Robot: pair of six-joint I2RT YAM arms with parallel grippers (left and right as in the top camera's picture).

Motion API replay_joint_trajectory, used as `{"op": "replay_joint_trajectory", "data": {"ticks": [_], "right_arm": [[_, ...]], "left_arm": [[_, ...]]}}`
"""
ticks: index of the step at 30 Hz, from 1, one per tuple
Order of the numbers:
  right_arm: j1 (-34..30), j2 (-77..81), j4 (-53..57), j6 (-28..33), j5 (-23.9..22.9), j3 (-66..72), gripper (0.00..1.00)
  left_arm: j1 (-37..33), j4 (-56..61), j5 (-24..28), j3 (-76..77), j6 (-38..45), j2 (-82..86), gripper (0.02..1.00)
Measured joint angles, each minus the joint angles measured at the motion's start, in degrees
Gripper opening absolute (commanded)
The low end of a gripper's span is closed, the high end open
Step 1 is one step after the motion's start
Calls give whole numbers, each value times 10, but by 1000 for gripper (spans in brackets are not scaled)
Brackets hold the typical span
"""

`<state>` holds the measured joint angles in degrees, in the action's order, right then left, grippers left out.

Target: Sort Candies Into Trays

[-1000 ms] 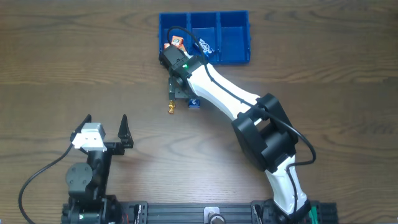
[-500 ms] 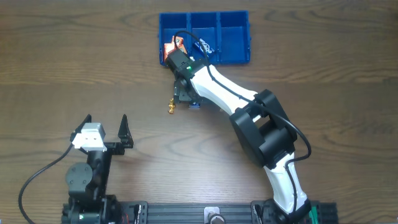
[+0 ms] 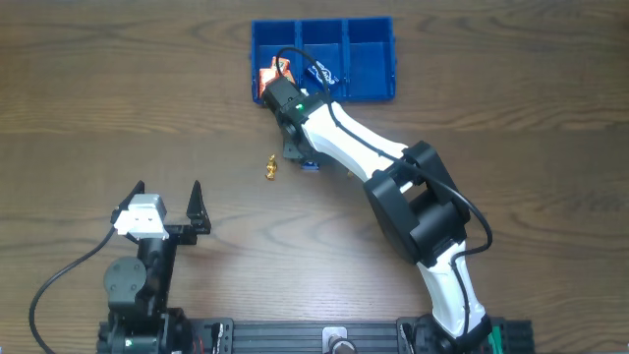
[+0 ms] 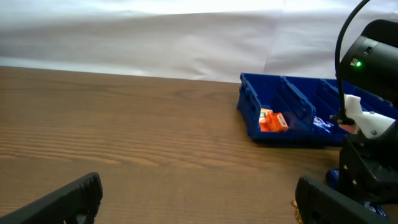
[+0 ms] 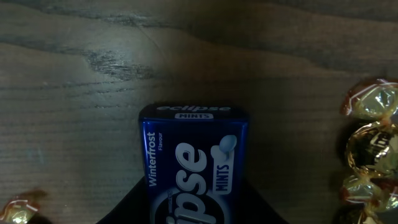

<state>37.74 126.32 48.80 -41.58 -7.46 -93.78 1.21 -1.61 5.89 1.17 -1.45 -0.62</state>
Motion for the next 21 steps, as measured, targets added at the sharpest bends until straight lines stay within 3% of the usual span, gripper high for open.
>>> {"op": "replay_joint_trajectory", "data": {"ticks": [5, 12, 16, 21], "right_arm": [[0, -14, -2, 24, -12, 1, 159], [-1, -140, -15, 117, -110, -64, 159], [-21, -177, -112, 196, -161, -129, 159], [-60, -160, -172, 257, -178, -135, 159]], "left_arm": [[0, 0, 0, 0, 0, 0, 998], [0, 0, 0, 0, 0, 0, 998], [0, 0, 0, 0, 0, 0, 998], [0, 0, 0, 0, 0, 0, 998]]}}
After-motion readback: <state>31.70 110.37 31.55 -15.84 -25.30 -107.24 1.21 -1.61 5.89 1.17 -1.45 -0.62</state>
